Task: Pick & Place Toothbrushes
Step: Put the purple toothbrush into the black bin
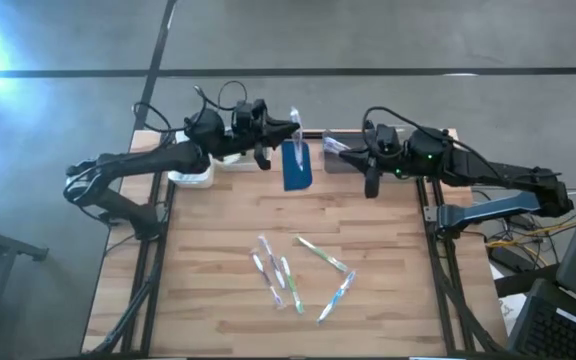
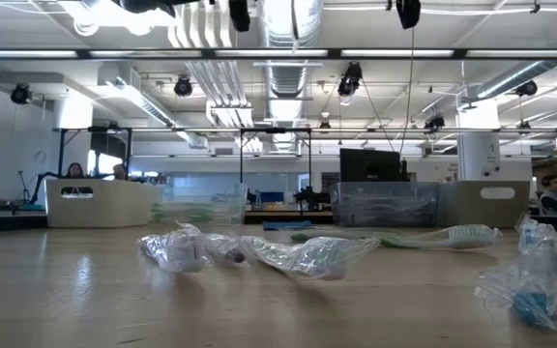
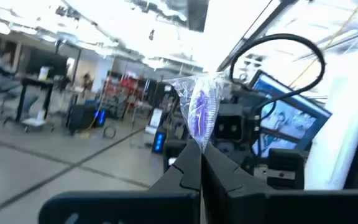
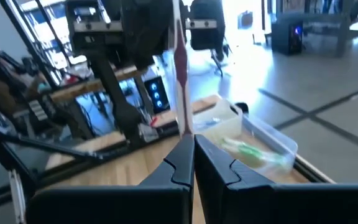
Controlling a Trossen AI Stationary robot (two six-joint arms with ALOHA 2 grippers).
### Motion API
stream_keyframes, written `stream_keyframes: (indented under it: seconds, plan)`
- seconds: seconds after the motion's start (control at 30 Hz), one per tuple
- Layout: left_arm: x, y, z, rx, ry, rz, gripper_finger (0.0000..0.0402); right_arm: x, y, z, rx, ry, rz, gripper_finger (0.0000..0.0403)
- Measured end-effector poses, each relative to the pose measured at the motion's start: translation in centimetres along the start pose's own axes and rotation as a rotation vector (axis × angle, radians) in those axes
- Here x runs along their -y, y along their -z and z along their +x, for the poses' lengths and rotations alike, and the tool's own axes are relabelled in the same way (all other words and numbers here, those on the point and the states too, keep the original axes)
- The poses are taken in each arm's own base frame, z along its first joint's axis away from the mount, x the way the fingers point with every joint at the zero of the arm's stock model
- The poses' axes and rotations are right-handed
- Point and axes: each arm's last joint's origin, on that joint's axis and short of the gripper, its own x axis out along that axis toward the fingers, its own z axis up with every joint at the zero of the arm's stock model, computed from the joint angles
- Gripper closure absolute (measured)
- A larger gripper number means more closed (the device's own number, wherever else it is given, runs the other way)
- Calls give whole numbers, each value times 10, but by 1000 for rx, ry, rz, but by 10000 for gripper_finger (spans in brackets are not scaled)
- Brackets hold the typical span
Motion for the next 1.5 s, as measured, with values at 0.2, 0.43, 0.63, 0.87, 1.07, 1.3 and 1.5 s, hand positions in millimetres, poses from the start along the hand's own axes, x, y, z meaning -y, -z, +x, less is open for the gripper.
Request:
stream_keyframes:
  seconds: [0.2, 0.43, 0.63, 0.87, 1.07, 1.3, 1.5]
  plan:
    - [-2, 2, 14, -12, 90, 16, 401, -1, -3, 6, 18, -5, -6, 394]
    - [-4, -6, 44, 10, 172, 69, 401, -7, -15, 13, 19, -49, -77, 368]
    - [-6, -13, 69, 9, 231, 77, 401, -10, -28, 15, 28, -36, -128, 299]
    - [-4, -25, 83, 22, 299, 95, 401, -12, -37, 15, 35, -8, -150, 232]
    - [-4, -27, 82, 16, 308, 94, 401, -12, -40, 13, 34, 16, -172, 197]
    - [-4, -28, 82, 17, 309, 94, 402, -10, -39, 14, 36, 61, -175, 189]
    - [-4, -28, 82, 18, 309, 98, 401, -10, -39, 14, 42, 62, -172, 217]
